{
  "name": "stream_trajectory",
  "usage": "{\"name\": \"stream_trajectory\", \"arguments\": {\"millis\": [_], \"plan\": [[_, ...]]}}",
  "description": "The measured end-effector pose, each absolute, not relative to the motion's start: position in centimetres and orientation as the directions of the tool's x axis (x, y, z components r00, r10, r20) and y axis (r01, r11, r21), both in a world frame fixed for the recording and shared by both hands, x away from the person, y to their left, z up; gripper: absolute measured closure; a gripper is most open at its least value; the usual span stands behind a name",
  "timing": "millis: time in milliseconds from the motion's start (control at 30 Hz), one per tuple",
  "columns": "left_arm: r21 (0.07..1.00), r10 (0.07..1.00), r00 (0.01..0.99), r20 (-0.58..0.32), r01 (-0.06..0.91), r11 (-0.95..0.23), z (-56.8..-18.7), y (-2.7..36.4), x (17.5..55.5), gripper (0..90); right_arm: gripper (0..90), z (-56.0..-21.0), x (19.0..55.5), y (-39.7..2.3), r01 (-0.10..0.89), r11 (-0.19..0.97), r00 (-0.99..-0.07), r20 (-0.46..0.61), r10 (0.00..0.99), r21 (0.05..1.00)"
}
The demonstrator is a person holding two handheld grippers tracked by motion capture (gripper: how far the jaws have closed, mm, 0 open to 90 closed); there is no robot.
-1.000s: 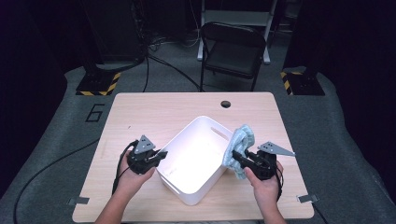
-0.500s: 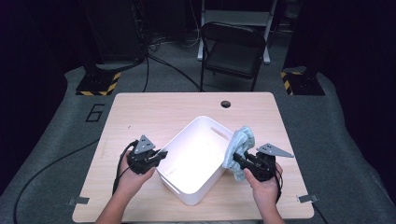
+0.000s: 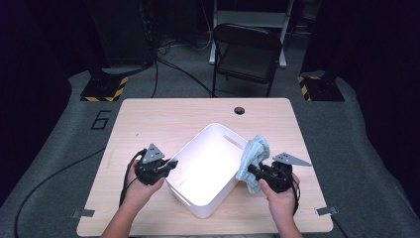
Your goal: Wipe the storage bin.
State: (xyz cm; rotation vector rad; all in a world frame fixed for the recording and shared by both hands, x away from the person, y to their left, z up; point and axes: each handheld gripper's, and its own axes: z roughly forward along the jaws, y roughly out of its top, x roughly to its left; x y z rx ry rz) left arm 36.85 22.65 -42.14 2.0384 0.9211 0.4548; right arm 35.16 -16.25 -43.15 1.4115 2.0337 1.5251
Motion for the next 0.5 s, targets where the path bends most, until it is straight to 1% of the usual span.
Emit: {"name": "stream_trajectory", "arguments": {"millis": [100,300,500], "plan": [[0.810,0.747,0.665,-0.012,0.445,-0.383,-42.1,22.6,36.8,81.8,70.6,-43.2,35.3,-16.2,0.553,0.025,-0.508,0.313,0.802,0.833],[0.810,0.745,0.667,-0.012,0.444,-0.384,-42.1,22.7,36.9,81.9,70.7,-43.8,35.5,-15.9,0.570,0.054,-0.503,0.297,0.812,0.820],[0.809,0.745,0.668,-0.010,0.443,-0.387,-42.1,22.7,36.8,81.5,70.6,-45.0,35.9,-15.6,0.608,0.086,-0.488,0.286,0.825,0.789]]}}
